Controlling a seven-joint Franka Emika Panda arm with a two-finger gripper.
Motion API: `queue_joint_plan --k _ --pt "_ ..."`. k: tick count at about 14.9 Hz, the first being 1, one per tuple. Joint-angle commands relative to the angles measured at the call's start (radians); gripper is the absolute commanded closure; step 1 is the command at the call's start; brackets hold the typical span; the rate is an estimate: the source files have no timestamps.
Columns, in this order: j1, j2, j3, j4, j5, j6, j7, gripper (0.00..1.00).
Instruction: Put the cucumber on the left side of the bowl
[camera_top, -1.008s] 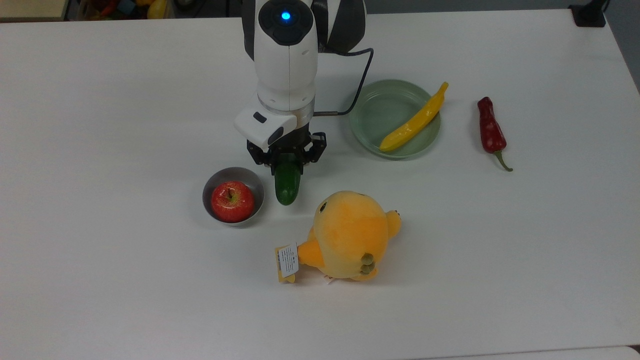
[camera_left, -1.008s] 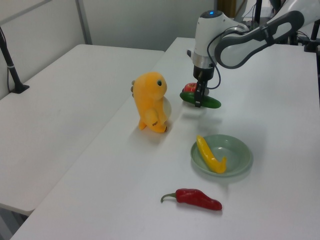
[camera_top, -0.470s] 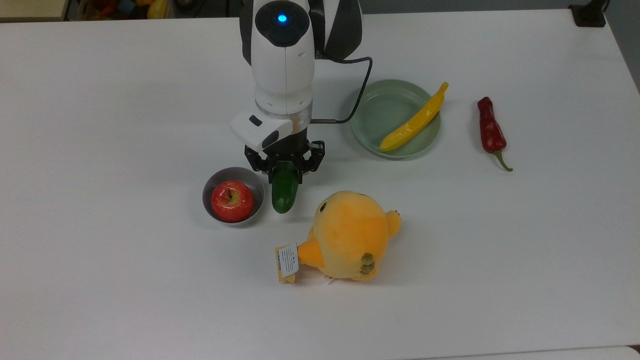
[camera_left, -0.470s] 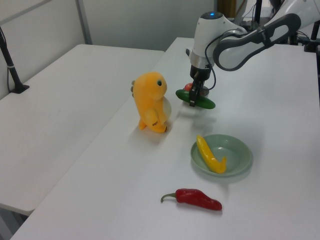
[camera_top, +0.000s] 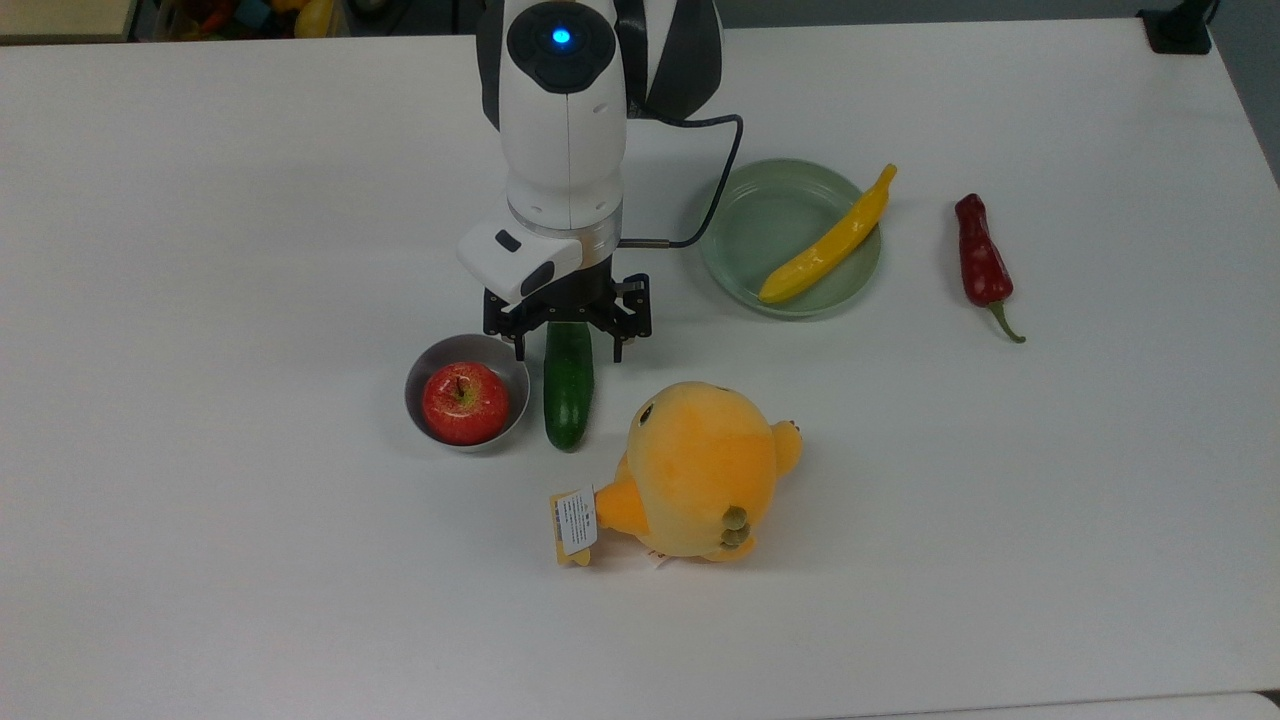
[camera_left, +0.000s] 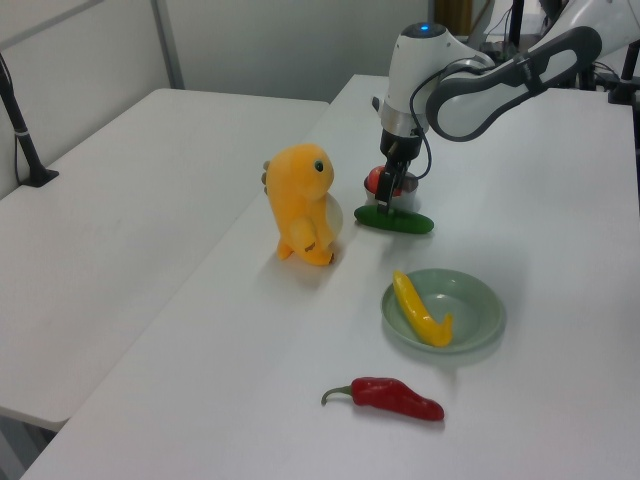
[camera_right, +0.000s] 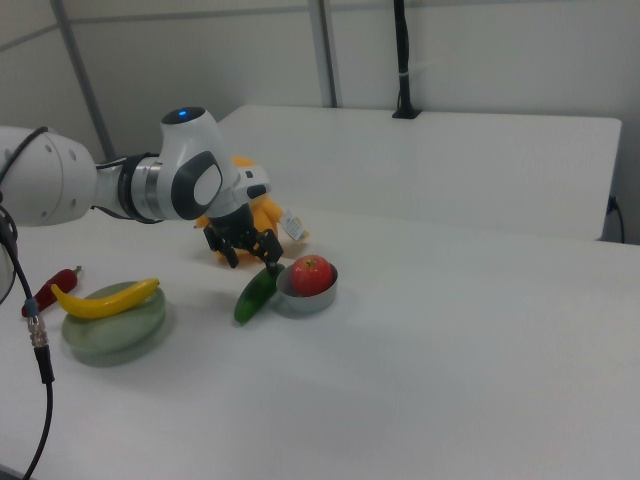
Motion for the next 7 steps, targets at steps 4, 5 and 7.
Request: queue_joint_plan --k 4,5,7 --pt "-0.006 -0.066 0.011 0.005 -0.001 -0.052 0.09 0.0" --pt "-0.003 -0.087 0.013 0.007 -0.001 -0.094 0.138 0.0" --pt "0.002 -0.147 0.019 -0.001 -0.004 -0.212 0.149 0.0"
